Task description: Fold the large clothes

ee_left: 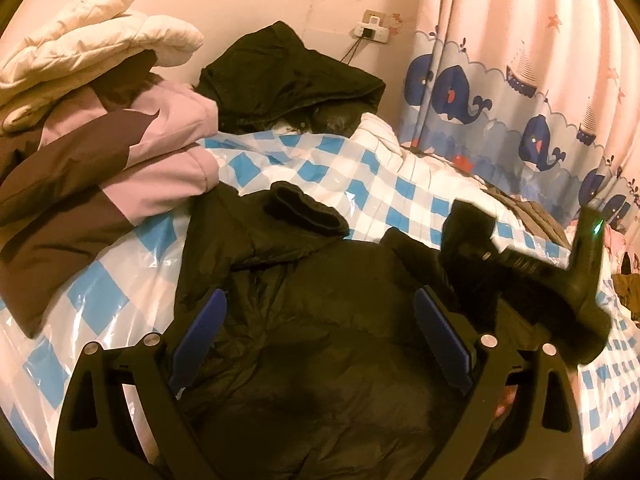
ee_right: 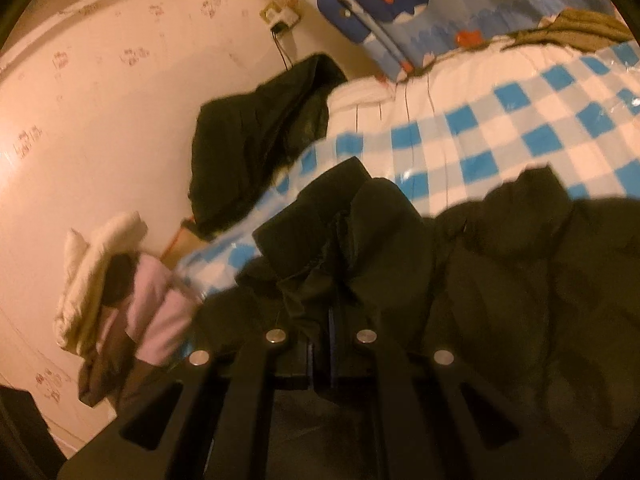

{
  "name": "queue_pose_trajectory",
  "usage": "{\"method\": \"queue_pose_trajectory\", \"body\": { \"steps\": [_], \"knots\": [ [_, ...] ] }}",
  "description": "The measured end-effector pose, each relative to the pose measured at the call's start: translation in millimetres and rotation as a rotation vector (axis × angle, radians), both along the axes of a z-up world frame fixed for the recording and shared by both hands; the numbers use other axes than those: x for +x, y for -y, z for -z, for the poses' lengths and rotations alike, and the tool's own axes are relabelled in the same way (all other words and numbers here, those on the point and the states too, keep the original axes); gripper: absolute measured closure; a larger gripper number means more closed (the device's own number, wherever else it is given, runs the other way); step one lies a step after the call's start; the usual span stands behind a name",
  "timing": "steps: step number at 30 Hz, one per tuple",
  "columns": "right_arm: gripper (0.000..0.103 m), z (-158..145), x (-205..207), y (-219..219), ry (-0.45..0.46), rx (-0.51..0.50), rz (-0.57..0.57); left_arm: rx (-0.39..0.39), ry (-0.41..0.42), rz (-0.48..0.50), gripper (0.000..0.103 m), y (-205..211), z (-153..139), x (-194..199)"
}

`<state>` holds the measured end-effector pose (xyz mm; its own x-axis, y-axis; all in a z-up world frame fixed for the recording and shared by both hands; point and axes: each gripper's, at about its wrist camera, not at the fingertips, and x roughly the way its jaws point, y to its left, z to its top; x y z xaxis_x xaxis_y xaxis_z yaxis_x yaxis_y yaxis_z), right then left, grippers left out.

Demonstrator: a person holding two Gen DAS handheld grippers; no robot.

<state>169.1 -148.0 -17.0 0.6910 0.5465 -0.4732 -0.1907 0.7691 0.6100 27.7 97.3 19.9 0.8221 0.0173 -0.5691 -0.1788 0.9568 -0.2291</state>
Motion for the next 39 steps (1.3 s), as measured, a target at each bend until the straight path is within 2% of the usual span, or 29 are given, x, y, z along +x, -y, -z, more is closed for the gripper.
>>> {"method": "queue_pose_trajectory", "body": {
  "steps": [7,13,16,19,22,24,25,26,27,28,29,32,34,37,39],
  "knots": [
    [0.095,52.4,4.5,-28.3,-0.086,-0.029,-0.032,-0.054,-0.031,-0.018,0.012,-14.3,5.9,4.3],
    [0.094,63.7,5.3,-50.2,-0.129,-0.104,-0.113,-0.086,-0.043,-0.031,0.012,-22.1,9.3,5.7],
    [0.094,70.6,7.8,-62.1,-0.183,-0.129,-0.195,-0.083,-0.048,-0.031,0.012,-21.5,10.6,6.4],
    [0.094,73.0,4.9,-66.9,-0.188,-0.139,-0.236,-0.076,-0.050,-0.029,0.012,-19.7,11.0,7.0],
    [0.087,84.8,11.4,-68.7,-0.296,-0.109,-0.303,-0.071,-0.056,-0.027,0.012,-17.9,12.6,8.4],
    [0.082,81.5,10.4,-64.6,-0.333,-0.104,-0.314,-0.065,-0.061,-0.024,0.012,-16.4,13.6,9.3],
    [0.076,78.2,8.5,-62.2,-0.344,-0.108,-0.316,-0.061,-0.064,-0.023,0.012,-15.4,14.5,9.9],
    [0.058,70.4,2.8,-56.1,-0.339,-0.102,-0.314,-0.057,-0.067,-0.023,0.012,-14.4,15.3,10.3],
    [0.047,62.6,-3.8,-49.4,-0.317,-0.091,-0.311,-0.055,-0.068,-0.022,0.012,-13.8,15.8,10.6],
    [0.029,49.6,-15.7,-37.2,-0.275,-0.077,-0.301,-0.053,-0.070,-0.020,0.012,-12.8,16.6,10.8],
    [0.024,40.0,-24.2,-27.2,-0.243,-0.073,-0.283,-0.051,-0.071,-0.017,0.012,-11.5,16.8,10.8],
    [0.020,20.9,-46.5,13.2,-0.202,-0.030,-0.249,-0.043,-0.072,-0.003,0.012,-5.0,17.6,10.7],
    [0.020,8.8,-61.2,50.0,-0.163,-0.022,-0.175,-0.056,-0.066,0.021,0.012,0.5,17.5,10.5],
    [0.020,-11.0,-83.3,127.5,-0.083,-0.042,0.040,-0.117,-0.060,0.071,0.012,12.9,16.5,15.4],
    [0.020,-11.5,-90.3,173.3,-0.091,-0.014,0.154,-0.135,-0.058,0.130,0.012,29.6,14.7,25.1]
  ]
}}
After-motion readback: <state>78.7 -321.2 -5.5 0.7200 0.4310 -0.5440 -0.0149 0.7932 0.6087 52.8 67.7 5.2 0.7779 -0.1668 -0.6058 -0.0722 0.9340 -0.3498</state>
